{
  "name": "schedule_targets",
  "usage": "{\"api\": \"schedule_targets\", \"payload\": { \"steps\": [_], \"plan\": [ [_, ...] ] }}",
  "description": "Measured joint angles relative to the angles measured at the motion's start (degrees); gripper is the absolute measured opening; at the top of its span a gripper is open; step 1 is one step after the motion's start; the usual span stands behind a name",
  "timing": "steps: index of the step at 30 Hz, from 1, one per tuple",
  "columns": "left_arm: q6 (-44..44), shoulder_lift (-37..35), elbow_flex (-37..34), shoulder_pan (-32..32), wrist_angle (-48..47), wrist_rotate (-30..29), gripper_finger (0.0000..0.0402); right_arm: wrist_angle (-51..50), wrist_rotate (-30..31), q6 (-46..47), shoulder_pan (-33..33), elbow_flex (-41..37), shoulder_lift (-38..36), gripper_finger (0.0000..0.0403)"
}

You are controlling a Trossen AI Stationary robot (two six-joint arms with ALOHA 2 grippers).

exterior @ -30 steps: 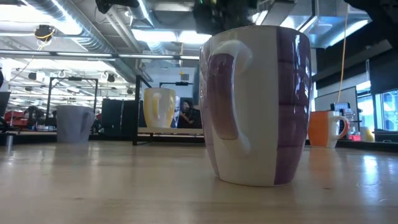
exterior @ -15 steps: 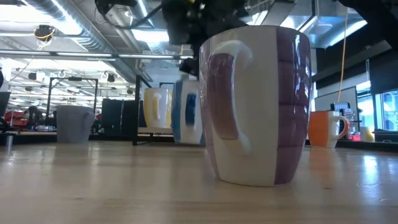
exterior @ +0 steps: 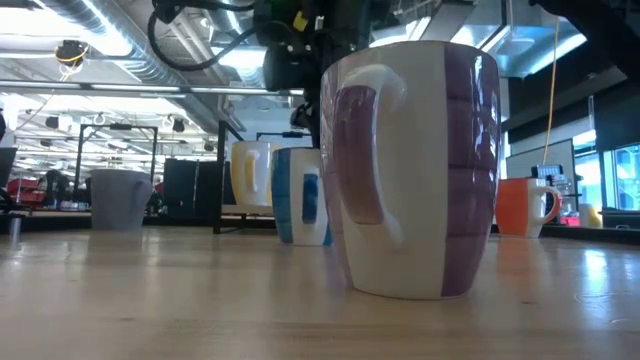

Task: Place coffee mugs
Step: Put the blue mug on the shelf

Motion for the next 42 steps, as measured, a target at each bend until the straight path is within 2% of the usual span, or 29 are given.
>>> {"api": "schedule_targets", "payload": {
  "steps": [5,9,14,16,21,28,31,34,40,42],
  "plan": [
    [0.0,0.2,0.0,0.0,0.1,-0.3,0.0095,-4.6,-1.7,4.3,-0.1,5.1,-3.6,0.0136],
    [0.0,1.8,0.0,1.0,0.8,-0.4,0.0095,-11.4,-5.9,8.9,1.2,8.0,-8.2,0.0162],
    [0.1,7.9,0.0,3.8,4.7,6.2,0.0095,-13.2,-0.5,13.4,5.9,5.2,-18.6,0.0164],
    [1.2,10.3,0.0,4.9,6.8,8.8,0.0095,-10.7,2.9,15.4,8.1,1.6,-22.9,0.016],
    [1.6,16.7,0.5,9.1,13.5,10.8,0.0095,-2.7,9.4,21.3,13.6,-11.8,-34.3,0.0155],
    [1.9,29.3,9.7,13.3,9.9,17.1,0.0145,9.0,15.7,31.9,20.8,-36.1,-50.7,0.0154],
    [2.2,35.2,16.5,13.7,3.4,17.1,0.0172,12.0,17.3,36.2,23.2,-43.9,-56.4,0.0154],
    [6.3,40.7,23.4,13.9,-4.3,15.6,0.0184,13.4,18.9,39.2,24.9,-49.0,-60.6,0.0154],
    [12.5,50.0,33.8,14.1,-17.3,13.6,0.0183,13.5,20.1,42.2,25.9,-53.5,-64.9,0.0154],
    [13.0,52.3,35.6,14.5,-18.5,13.5,0.0183,13.4,20.2,42.5,25.9,-54.4,-65.6,0.0154]
  ]
}}
